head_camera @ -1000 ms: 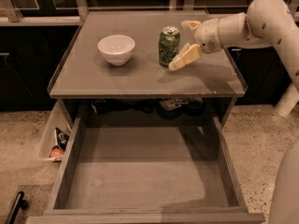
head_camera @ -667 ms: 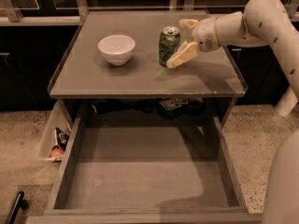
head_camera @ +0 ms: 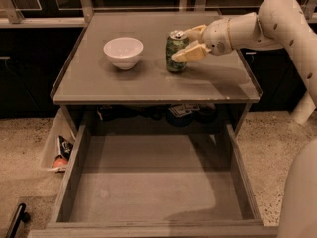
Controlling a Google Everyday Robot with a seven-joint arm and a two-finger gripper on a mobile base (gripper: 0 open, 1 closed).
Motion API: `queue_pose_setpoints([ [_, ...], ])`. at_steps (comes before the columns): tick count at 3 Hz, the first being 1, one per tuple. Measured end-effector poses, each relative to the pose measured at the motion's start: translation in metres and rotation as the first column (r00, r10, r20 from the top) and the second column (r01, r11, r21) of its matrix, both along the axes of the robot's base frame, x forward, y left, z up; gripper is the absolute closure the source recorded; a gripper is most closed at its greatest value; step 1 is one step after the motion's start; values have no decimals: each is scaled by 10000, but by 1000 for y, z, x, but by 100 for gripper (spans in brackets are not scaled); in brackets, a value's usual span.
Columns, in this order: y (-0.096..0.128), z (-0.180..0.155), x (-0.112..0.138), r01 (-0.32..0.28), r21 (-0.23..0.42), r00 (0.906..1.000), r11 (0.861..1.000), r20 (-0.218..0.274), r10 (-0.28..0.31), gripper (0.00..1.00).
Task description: Place green can into top drawer
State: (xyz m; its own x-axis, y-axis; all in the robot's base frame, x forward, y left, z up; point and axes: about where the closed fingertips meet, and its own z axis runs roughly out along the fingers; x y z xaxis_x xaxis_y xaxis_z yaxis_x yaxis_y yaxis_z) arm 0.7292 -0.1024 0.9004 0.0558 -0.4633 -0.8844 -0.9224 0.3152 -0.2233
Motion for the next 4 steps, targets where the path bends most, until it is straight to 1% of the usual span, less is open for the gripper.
queue_pose_setpoints([
  [2,0,0,0,-1,0,10000,10000,0,1,88],
  [3,0,0,0,-1,0,10000,10000,0,1,100],
  [4,1,0,-5,-62,-110,10000,9999,-7,62,100],
])
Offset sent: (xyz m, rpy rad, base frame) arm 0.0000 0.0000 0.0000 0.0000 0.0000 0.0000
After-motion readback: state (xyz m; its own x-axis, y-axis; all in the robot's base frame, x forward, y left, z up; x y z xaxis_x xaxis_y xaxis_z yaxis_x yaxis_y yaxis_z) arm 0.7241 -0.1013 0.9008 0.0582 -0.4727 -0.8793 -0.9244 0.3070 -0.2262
